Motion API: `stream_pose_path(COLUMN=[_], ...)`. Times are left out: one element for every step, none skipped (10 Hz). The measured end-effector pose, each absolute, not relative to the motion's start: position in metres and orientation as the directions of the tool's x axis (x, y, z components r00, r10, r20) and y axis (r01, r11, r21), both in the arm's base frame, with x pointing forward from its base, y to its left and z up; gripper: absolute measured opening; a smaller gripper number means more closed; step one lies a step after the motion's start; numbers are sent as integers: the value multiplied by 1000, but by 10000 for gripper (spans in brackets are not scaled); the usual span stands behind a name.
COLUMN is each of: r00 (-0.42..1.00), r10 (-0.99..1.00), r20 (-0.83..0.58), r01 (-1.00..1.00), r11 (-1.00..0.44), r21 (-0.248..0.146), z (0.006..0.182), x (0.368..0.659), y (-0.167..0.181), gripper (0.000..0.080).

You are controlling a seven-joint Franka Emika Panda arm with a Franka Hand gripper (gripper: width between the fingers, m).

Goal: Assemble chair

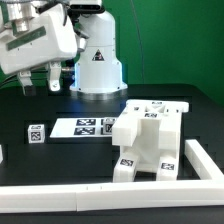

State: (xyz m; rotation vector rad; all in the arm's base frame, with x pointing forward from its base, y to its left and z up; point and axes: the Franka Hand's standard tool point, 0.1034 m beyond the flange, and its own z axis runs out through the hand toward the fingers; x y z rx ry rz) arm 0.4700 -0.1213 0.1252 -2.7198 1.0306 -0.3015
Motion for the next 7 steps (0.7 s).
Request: stream_pose_path(r00=[816, 865, 894, 919, 935, 945, 971], r10=[-561, -477, -415, -348, -294, -256, -151], r20=[138, 158, 172, 187, 199, 204, 188], r01=[-516, -433, -373, -307, -253, -217, -123], r11=[-815, -867, -899, -927, -945, -956, -981], r21=[-263, -246, -231, -217, -206, -197, -152], z=[123, 121, 120, 120, 119, 118, 114], x=[472, 467, 467, 466, 466, 466, 468], y=[-121, -119, -120, -120, -120, -120, -121], gripper=[649, 649, 649, 649, 649, 649, 649])
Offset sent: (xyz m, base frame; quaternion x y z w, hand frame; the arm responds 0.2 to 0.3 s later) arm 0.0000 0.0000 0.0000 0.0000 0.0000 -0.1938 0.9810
